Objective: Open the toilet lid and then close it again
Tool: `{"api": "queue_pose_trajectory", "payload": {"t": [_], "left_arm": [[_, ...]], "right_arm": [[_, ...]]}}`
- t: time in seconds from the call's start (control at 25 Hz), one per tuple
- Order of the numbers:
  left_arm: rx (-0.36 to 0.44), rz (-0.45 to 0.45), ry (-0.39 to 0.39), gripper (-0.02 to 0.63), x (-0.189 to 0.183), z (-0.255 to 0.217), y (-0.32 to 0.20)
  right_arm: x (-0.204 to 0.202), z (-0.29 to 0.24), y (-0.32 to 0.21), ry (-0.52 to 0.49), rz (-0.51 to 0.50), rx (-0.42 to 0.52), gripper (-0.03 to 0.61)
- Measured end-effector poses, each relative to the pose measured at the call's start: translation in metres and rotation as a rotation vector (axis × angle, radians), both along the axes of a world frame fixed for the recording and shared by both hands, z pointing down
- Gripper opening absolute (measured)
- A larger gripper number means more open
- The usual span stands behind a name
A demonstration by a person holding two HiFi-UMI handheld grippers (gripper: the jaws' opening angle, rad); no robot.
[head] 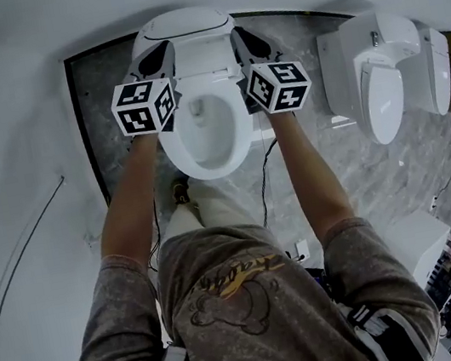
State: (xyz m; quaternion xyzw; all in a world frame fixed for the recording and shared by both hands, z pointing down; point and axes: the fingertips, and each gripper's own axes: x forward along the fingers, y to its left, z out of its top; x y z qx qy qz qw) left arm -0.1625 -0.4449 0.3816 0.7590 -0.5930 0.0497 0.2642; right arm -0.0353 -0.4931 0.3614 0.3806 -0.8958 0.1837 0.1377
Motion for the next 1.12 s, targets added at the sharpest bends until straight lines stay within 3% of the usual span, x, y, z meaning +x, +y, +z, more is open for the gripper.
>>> {"api": "queue_pose_trajectory", "payload": {"t": [0.52, 0.84, 1.12], "left_arm": [[0.006, 0.084, -0.003, 0.009, 0.038, -0.003, 0.125], [-0.033, 0.105, -0.077, 0.009, 0.080, 0.028, 0.196], [-0.107, 0.069, -0.067, 0.009, 0.104, 0.064, 0.248]], "right_arm": [[0.039, -0.003, 0.131, 0.009, 0.017, 0.044, 0.026], [0.080, 0.031, 0.204, -0.009, 0.044, 0.012, 0.026], [0.103, 0.067, 0.257, 0.044, 0.005, -0.006, 0.026]]}}
